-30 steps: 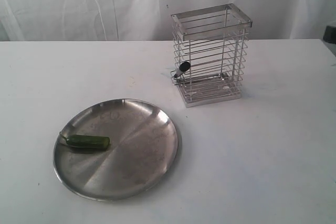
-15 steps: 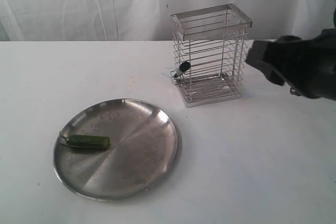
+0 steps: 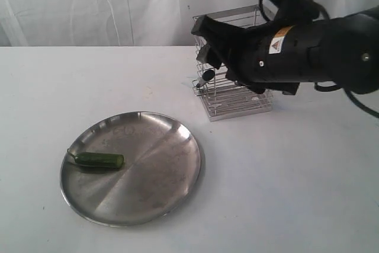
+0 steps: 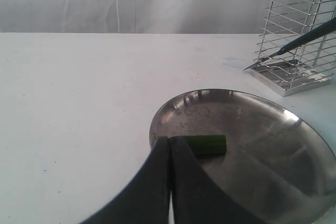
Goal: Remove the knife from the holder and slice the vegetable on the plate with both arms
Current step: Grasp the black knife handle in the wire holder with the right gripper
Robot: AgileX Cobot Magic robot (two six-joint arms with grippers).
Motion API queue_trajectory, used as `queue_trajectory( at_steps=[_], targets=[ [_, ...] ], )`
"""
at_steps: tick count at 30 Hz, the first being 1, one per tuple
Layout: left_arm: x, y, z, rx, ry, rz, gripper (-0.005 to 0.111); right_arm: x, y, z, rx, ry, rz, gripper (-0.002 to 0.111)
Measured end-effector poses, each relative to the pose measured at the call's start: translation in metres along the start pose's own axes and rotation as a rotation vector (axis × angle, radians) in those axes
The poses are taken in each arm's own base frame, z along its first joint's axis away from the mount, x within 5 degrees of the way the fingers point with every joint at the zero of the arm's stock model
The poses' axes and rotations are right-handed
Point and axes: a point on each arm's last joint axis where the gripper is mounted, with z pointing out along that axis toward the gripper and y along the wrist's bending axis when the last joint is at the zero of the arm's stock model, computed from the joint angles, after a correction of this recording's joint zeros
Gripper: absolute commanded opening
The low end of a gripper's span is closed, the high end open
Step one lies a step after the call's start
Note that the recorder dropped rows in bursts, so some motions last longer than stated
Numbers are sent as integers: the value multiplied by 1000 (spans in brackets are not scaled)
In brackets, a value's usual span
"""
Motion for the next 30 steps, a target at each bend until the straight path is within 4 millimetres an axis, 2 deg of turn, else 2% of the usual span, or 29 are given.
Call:
queue_trajectory(
  at_steps=[5,10,15,21,30],
  targets=[
    [0,0,0,0,0,0,2,4,-4,26,52,50,27,54],
    [0,0,0,0,0,0,2,5,-5,43,79,76,27,54],
    [0,0,0,0,0,0,2,1,-3,52,78,73,28,54],
    [0,0,0,0,0,0,2,-4,-9,62,107,76,42,54],
    [0,0,0,0,0,0,2,-2,-18,72,139,92,50,47]
  ],
)
